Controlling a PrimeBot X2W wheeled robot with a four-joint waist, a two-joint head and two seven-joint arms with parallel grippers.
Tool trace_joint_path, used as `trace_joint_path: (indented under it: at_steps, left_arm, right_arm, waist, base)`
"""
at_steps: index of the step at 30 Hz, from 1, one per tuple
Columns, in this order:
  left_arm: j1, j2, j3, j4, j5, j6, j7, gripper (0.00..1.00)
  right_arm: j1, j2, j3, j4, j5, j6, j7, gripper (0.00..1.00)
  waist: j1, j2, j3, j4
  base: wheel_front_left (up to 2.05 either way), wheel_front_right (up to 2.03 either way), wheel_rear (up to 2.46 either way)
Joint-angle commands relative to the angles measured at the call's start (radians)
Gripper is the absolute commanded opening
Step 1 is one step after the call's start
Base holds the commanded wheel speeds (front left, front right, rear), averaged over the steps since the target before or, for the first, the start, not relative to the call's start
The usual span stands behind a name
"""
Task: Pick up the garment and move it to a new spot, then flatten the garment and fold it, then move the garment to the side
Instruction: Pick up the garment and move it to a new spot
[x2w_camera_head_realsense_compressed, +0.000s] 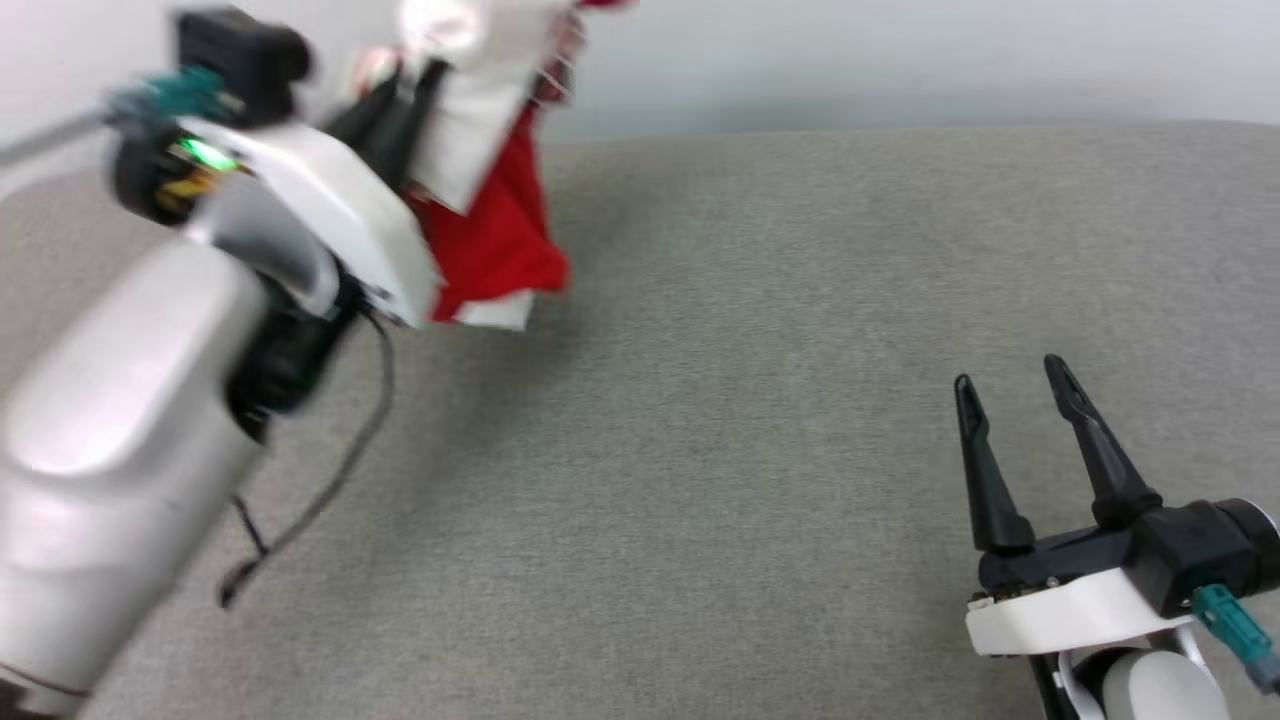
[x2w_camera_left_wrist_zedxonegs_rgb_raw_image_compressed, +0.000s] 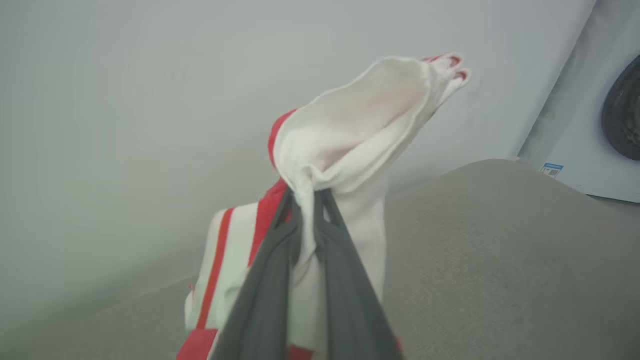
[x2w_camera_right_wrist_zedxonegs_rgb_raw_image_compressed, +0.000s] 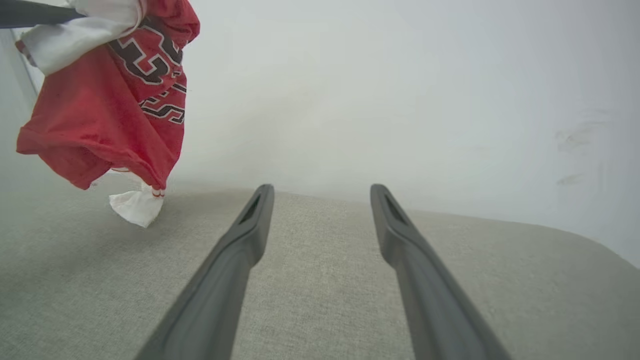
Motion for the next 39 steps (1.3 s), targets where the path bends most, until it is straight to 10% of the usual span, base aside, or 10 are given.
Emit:
trace_joint_path:
  at_steps: [1,13,14,15,25,39]
  left_arm:
    - [0.030,-0.029,-0.015,-0.016,0.020,0.025,-0.027,0.00]
    - [0.289,-0.350,-0.290,0.051,0.082,0.039,-0.083,0.00]
    - [0.304,-0.372,-0.310,0.066,0.090,0.032,-0.088,0.39]
    - [0.316,-0.394,-0.327,0.080,0.093,0.028,-0.091,1.00]
    - [0.317,-0.470,-0.345,0.154,0.128,-0.009,-0.217,1.00]
    - [0.387,-0.209,0.028,-0.013,0.258,0.123,-0.311,1.00]
  right_arm:
    - [0.013,0.002,-0.011,-0.005,0.011,-0.001,-0.002,1.00]
    - [0.013,0.002,-0.056,-0.025,0.035,-0.001,-0.002,1.00]
    - [0.014,0.002,-0.058,-0.026,0.035,-0.001,-0.002,1.00]
    - [0.015,0.002,-0.060,-0.026,0.034,-0.001,-0.002,1.00]
    - [0.044,0.002,-0.062,-0.012,0.023,-0.001,-0.002,1.00]
    - [0.099,0.002,-0.059,-0.015,0.011,-0.001,-0.002,1.00]
  waist:
    - [0.0002,-0.0001,-0.019,-0.029]
    - [0.0002,-0.0001,-0.032,-0.103]
    - [0.0002,-0.0001,-0.033,-0.104]
    - [0.0002,-0.0001,-0.035,-0.105]
    - [0.0002,-0.0001,-0.080,-0.064]
    - [0.0002,-0.0001,-0.152,0.024]
  base:
    - [0.00,0.00,0.00]
    - [0.00,0.00,0.00]
    - [0.00,0.00,0.00]
    - [0.00,0.00,0.00]
    - [0.00,0.00,0.00]
    - [0.00,0.00,0.00]
